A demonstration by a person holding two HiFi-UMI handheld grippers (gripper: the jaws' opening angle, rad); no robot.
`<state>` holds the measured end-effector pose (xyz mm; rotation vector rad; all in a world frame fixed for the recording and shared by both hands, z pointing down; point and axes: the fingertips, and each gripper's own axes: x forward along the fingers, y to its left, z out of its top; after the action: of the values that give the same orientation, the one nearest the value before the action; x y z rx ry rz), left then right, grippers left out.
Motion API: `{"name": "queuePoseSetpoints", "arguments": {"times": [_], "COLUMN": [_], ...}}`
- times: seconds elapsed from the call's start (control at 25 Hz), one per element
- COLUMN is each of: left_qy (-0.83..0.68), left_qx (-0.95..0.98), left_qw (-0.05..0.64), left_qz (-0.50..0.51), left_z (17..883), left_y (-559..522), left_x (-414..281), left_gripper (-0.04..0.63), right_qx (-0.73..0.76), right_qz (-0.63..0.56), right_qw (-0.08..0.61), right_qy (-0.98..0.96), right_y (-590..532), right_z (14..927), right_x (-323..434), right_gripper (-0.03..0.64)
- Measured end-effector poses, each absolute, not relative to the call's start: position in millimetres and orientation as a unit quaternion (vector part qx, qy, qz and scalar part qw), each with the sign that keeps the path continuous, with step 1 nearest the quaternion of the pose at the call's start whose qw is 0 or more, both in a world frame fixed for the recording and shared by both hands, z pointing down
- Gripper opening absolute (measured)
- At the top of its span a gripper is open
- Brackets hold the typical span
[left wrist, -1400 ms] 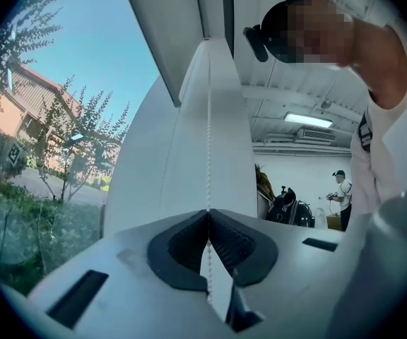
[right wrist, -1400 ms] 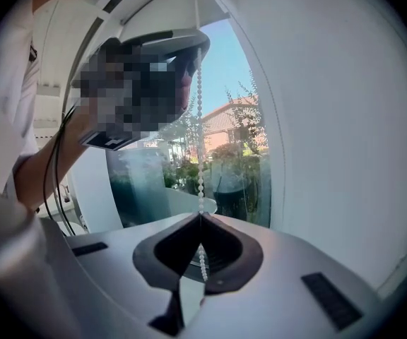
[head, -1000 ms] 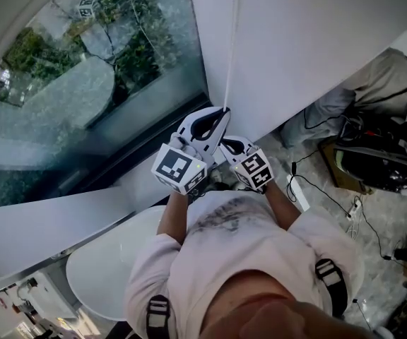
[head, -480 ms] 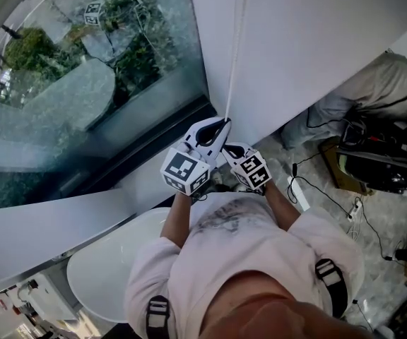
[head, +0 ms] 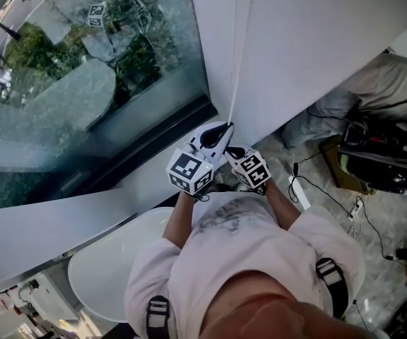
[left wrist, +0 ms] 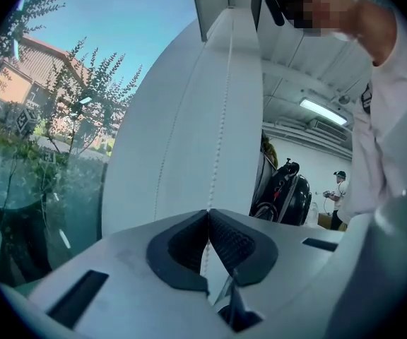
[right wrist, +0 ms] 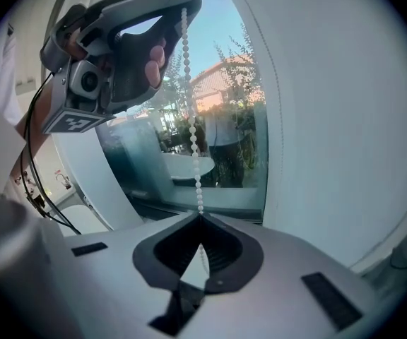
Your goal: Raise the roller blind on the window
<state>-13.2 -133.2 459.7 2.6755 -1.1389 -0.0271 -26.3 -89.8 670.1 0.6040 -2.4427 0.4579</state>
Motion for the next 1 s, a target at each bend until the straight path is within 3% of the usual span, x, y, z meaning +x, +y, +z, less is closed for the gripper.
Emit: {"name": "queuePoseSetpoints", "arguments": {"times": [0.48, 1.0], "left_qy": [-0.387, -0.400], "left_qx": [0.913, 0.907], "left_qw": [0.125, 0.130], "left_qz": [-0.009, -0.020], "left_z": [471, 471], "left_y": [-125, -123], "left_x": [-12, -22], "left_gripper": [0.009, 0.011], "right_qx": [0.228, 0.231], "right_qz": [0.173, 0.124], "right_qw": [0.291, 0.176], "right_qy": [-0.913, -0.949], "right_y": [-76, -79], "right_z": [678, 602], "right_x": [-22, -23], "right_gripper": [0.063, 0.064]}}
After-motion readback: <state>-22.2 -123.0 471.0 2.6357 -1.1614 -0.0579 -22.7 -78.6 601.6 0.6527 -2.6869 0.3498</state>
